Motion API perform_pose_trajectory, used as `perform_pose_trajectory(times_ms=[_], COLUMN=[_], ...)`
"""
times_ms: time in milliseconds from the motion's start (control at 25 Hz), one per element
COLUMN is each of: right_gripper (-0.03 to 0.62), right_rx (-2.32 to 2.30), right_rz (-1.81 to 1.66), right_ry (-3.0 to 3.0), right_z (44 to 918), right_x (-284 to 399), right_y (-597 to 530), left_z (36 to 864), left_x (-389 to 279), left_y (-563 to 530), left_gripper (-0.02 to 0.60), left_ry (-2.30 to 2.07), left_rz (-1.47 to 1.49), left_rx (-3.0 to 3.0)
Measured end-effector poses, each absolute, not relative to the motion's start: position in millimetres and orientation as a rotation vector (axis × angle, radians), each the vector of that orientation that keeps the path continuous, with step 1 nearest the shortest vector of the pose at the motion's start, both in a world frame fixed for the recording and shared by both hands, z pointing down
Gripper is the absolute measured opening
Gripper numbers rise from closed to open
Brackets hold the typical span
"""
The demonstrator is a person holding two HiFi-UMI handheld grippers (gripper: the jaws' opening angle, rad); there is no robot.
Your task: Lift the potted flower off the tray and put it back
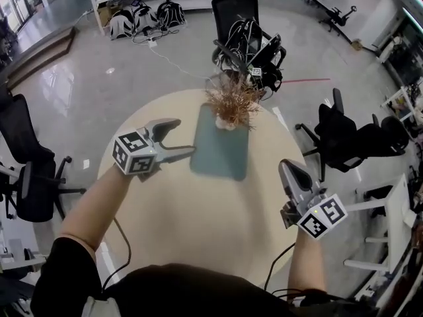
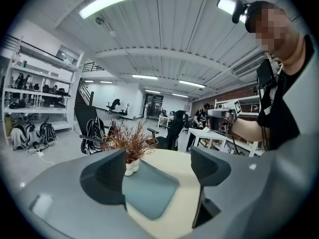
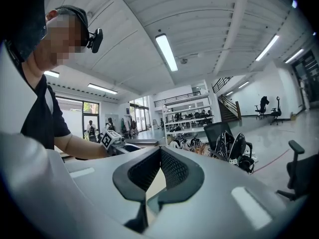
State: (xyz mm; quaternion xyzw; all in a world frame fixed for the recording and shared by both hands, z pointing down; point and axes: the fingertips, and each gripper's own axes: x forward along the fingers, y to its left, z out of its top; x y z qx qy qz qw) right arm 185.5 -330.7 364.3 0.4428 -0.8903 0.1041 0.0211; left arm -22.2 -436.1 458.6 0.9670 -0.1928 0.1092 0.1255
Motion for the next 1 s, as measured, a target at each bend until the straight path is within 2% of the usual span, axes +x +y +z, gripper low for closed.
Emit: perform_pose_trajectory(times_ms=[440, 720, 1000], right_gripper=[0.015, 0.015, 0.015], right_rx=[1.364, 1.367, 1.369], right_rz=[0.345, 0.406, 0.462], right_ry=[-2.738, -2.694, -2.677], right_z=[432, 500, 548], right_x=[222, 250, 258], right_y=[-414, -444, -454], left_z=[591, 667, 699], left_x=[46, 91, 127], left_y=[-563, -614, -628], left_gripper=[0.515, 0.552, 0.576], left_ry=[-0.403, -0.244, -0.071], left_rz=[0.581, 0.711, 0.866], left_rx=[2.844, 2.933, 3.060])
